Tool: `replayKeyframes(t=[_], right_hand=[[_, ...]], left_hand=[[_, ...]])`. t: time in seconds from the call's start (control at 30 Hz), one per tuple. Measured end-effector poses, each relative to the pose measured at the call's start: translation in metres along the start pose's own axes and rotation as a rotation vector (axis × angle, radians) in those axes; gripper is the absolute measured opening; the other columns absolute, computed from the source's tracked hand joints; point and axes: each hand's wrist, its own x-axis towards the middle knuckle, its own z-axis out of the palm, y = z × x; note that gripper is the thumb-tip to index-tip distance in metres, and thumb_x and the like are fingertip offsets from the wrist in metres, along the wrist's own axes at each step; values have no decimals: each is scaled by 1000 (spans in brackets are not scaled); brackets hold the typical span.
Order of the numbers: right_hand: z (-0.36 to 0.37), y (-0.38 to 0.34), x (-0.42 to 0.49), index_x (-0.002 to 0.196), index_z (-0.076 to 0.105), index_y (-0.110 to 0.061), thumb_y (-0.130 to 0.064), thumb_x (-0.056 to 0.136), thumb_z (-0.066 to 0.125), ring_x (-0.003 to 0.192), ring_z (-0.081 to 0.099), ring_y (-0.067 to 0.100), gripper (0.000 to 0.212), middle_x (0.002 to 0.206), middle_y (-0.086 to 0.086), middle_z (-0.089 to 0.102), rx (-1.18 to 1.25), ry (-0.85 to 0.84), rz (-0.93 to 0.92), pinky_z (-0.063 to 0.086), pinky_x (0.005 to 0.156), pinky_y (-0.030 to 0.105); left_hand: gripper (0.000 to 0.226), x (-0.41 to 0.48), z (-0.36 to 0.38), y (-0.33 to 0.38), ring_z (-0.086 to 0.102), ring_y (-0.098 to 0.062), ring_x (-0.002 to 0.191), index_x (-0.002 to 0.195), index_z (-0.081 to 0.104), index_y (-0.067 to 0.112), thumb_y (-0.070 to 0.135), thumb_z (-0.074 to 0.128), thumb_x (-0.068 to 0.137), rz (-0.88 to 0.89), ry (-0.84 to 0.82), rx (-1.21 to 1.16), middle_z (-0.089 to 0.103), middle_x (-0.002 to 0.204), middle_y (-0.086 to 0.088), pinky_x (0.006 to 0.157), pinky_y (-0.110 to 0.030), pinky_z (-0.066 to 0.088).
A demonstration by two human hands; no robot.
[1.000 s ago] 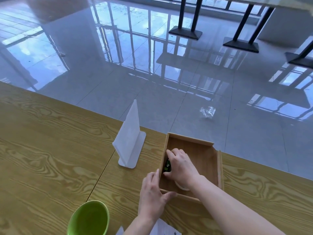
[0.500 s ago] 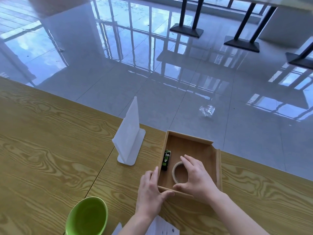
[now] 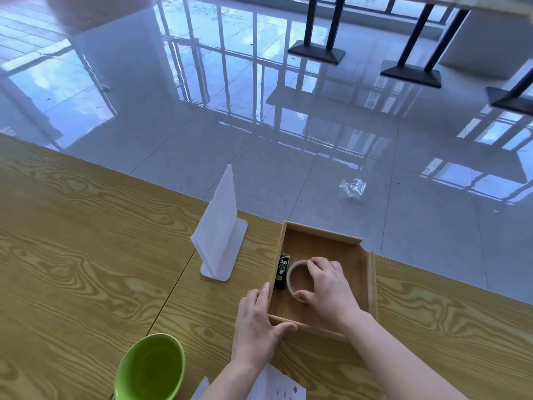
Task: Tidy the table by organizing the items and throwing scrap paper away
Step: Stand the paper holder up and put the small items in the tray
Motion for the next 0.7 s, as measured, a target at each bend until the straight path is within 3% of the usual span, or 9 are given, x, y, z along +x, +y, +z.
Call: replayKeyframes(t=[0.4, 0.57, 0.7], right_hand=[[-1, 4, 8, 147, 40, -13, -46, 82, 73, 138, 30, 24, 80, 152, 2, 40, 73, -1, 75, 31, 114, 35], [-4, 7, -4, 147, 41, -20, -38, 85, 72, 145, 27, 23, 72, 156, 5, 35, 218, 22, 74, 28, 116, 36], [-15, 30, -29, 139, 52, -14, -26, 86, 74, 139, 40, 22, 59, 147, 6, 48, 318, 146, 143, 34, 114, 37]], left_hand=[[105, 0, -2, 0, 36, -8, 124, 154, 24, 19, 64, 71, 71, 10, -14, 4, 44, 133, 8, 108, -22, 34], [105, 0, -3, 1, 35, -8, 124, 154, 22, 17, 64, 70, 73, 17, -30, 24, 43, 133, 8, 109, -23, 34], [106, 0, -3, 1, 34, -8, 121, 154, 21, 18, 64, 70, 73, 14, -31, 28, 43, 132, 9, 107, -22, 34]])
